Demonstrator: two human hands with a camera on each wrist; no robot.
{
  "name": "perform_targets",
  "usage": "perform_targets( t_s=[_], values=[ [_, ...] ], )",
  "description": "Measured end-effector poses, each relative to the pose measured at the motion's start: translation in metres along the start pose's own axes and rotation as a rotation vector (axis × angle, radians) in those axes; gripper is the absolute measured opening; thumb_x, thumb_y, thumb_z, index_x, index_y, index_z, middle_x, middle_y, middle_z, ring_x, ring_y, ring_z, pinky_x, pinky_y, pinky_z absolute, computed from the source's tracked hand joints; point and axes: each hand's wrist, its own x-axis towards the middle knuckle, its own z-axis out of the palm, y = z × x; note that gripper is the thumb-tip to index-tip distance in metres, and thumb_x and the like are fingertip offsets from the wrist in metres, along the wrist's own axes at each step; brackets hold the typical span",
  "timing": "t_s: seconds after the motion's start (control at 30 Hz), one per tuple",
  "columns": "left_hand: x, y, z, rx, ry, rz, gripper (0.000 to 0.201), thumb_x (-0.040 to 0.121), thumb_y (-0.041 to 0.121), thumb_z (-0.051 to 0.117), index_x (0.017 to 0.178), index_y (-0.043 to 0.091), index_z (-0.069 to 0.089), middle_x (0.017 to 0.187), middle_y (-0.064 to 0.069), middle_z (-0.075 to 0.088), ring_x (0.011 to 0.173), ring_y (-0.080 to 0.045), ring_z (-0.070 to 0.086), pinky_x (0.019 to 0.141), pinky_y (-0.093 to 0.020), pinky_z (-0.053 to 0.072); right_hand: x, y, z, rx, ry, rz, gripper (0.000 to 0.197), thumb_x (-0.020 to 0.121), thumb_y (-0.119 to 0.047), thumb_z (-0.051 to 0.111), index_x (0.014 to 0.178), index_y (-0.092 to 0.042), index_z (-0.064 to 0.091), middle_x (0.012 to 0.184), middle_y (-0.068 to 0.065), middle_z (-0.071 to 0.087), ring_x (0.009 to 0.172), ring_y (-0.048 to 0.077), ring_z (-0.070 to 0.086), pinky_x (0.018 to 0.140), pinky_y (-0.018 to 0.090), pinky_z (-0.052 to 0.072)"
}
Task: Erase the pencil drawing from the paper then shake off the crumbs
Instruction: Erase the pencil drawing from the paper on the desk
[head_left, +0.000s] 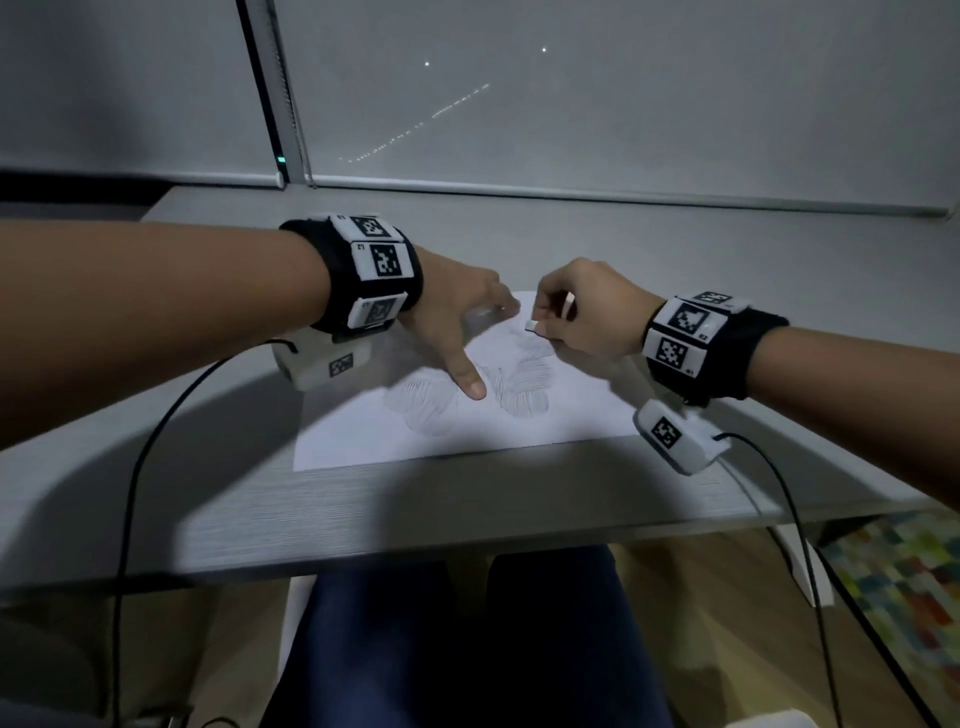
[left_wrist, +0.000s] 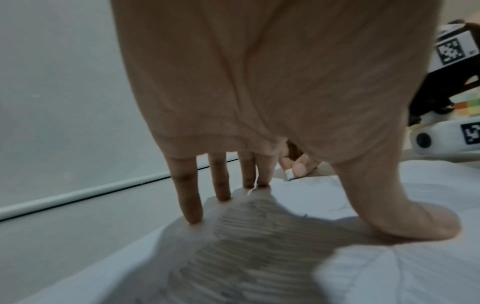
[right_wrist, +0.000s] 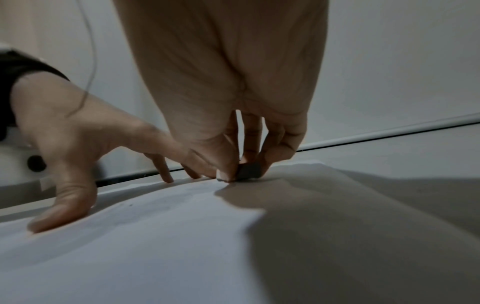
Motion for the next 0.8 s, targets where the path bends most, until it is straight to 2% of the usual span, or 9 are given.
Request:
perform_targets(
  t_s=[0.1,0.17,0.23,0.3,0.37,0.47,0.53,0.63,0.8],
  values=[
    [0.006,-0.004,0.001,0.023,-0.054,-0.006,0.132,0.062,0.086,0.076,0.167,0.031,0.019,0.16,0.008,0.029,0.148,-0.024,0.037,0.12,-0.048,0.034,0.007,0.001,0.0,0.019,0.039,0.028,0.015,0.089,-0.025,0.079,0.084,-0.011,0.076,0.081,0.003,0.074,0.066,0.008,0.061,0.061,0.018,0.046],
    [0.01,-0.005,0.001,0.055,-0.055,-0.005,0.135,0.057,0.091,0.074,0.167,0.036,0.018,0.149,0.01,0.033,0.141,-0.025,0.042,0.116,-0.049,0.039,0.009,-0.002,0.003,0.025,0.063,0.044,0.015,0.088,-0.023,0.078,0.081,-0.011,0.076,0.078,0.001,0.073,0.069,0.014,0.065,0.059,0.015,0.044],
    [0.014,-0.006,0.001,0.08,-0.047,0.001,0.137,0.052,0.094,0.073,0.166,0.039,0.019,0.133,0.012,0.037,0.132,-0.026,0.046,0.111,-0.048,0.042,0.007,-0.01,0.007,0.045,0.049,0.023,0.012,0.087,-0.02,0.077,0.08,-0.011,0.076,0.075,0.0,0.071,0.069,0.016,0.066,0.061,0.019,0.047],
    [0.016,-0.007,0.003,0.097,-0.037,0.007,0.137,0.046,0.098,0.07,0.162,0.043,0.023,0.122,0.012,0.038,0.125,-0.026,0.048,0.107,-0.05,0.044,0.003,-0.02,0.009,0.054,-0.002,-0.033,0.01,0.087,-0.019,0.076,0.079,-0.013,0.076,0.071,-0.003,0.069,0.065,0.011,0.064,0.061,0.017,0.046],
    [0.018,-0.008,0.004,0.094,-0.043,0.001,0.136,0.044,0.098,0.07,0.16,0.046,0.024,0.122,0.012,0.039,0.124,-0.026,0.046,0.107,-0.052,0.044,0.001,-0.024,0.006,0.052,-0.036,-0.059,0.009,0.086,-0.018,0.077,0.078,-0.013,0.078,0.067,-0.005,0.069,0.062,0.006,0.062,0.06,0.015,0.045],
    [0.019,-0.007,0.003,0.088,-0.061,-0.024,0.137,0.05,0.093,0.074,0.163,0.048,0.013,0.129,0.01,0.037,0.129,-0.027,0.04,0.109,-0.056,0.041,0.009,-0.016,-0.001,0.052,0.001,0.018,0.011,0.084,-0.015,0.077,0.074,-0.013,0.078,0.062,-0.007,0.07,0.058,0.004,0.063,0.062,0.02,0.049],
    [0.018,-0.007,0.004,0.075,-0.073,-0.04,0.14,0.048,0.094,0.074,0.164,0.05,0.009,0.13,0.012,0.034,0.132,-0.026,0.037,0.11,-0.058,0.04,0.015,-0.011,-0.004,0.03,0.043,0.073,0.013,0.084,-0.014,0.077,0.071,-0.012,0.078,0.063,-0.005,0.072,0.062,0.01,0.067,0.063,0.025,0.055],
    [0.018,-0.007,0.004,0.058,-0.075,-0.052,0.141,0.045,0.096,0.073,0.163,0.051,0.011,0.125,0.014,0.032,0.122,-0.022,0.035,0.108,-0.055,0.04,0.011,-0.017,0.002,0.034,0.049,0.053,0.012,0.083,-0.014,0.073,0.072,-0.012,0.077,0.066,-0.002,0.073,0.065,0.014,0.07,0.065,0.027,0.06],
    [0.018,-0.005,0.004,0.072,-0.052,-0.036,0.125,0.048,0.092,0.075,0.155,0.05,0.027,0.122,0.012,0.035,0.121,-0.023,0.038,0.105,-0.054,0.043,0.0,-0.035,0.008,0.056,-0.026,-0.062,0.012,0.082,-0.013,0.072,0.072,-0.015,0.078,0.064,-0.004,0.07,0.056,0.001,0.06,0.056,0.009,0.044]
  ],
)
